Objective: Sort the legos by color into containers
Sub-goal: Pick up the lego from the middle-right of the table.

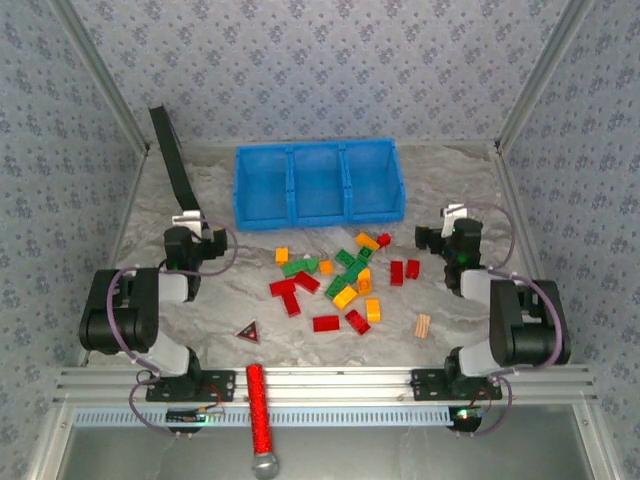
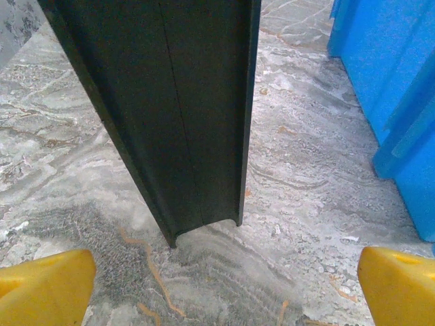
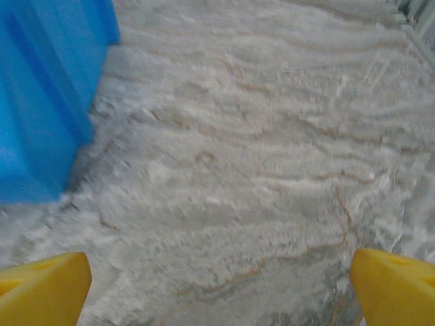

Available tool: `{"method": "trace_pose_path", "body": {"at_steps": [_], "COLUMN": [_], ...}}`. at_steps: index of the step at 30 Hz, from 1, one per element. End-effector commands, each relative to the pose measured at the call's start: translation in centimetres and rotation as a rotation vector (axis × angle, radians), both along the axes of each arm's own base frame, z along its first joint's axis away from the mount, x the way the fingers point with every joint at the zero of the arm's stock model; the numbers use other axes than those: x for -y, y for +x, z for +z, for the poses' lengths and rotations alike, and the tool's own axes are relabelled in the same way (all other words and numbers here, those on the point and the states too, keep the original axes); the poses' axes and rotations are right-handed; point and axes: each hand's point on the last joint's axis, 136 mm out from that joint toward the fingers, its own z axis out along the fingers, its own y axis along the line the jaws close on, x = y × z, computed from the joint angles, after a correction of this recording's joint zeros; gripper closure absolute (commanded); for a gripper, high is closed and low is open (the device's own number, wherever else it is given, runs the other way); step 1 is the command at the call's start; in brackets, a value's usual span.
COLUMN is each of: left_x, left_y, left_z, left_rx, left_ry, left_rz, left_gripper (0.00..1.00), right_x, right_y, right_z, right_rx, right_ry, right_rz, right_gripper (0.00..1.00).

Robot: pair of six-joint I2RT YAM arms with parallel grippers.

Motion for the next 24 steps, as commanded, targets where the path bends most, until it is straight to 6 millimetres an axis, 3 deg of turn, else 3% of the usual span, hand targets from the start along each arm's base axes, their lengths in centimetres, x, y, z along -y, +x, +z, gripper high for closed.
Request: {"method": "trace_pose_path", "body": {"at_steps": [1, 5, 9, 13, 16, 24], "left_x": [-0.2, -0.5, 2.0, 5.0, 7.1, 11.0], "left_y": [1.9, 2.1, 1.7, 0.5, -1.0, -4.2], "left_z": [3.6, 8.0, 13.1, 17.7, 20.0, 22.8], "left_rx": [-0.007, -0.053, -0.040, -0.071, -0.095, -0.106], "left_ry": [0.009, 0.023, 0.020, 0.051, 0.102, 0.096], "left_rz": [0.012, 0.088, 0.037, -0.045, -0.100, -0.229], "left_gripper": [0.01, 0.01, 0.01, 0.01, 0.01, 0.01], "right_x": [-1.0, -1.9, -2.1, -2.8, -3.7, -6.1], "right_y": [0.3, -0.3, -1.1, -2.3, -2.8, -4.9], "right_z": [6.0, 10.2, 10.3, 7.8, 5.9, -0.4], "right_rx": [0.027, -0.025, -0.142, -0.346, -0.416, -0.586], "right_ry": [0.045, 0.144, 0.181, 0.223, 0.293, 0.362], "right_rz": [0.006, -0.039, -0.102, -0.128, -0.131, -0.127], "right_gripper": [0.00, 0.02, 0.05, 0.10, 0.13, 0.21]}}
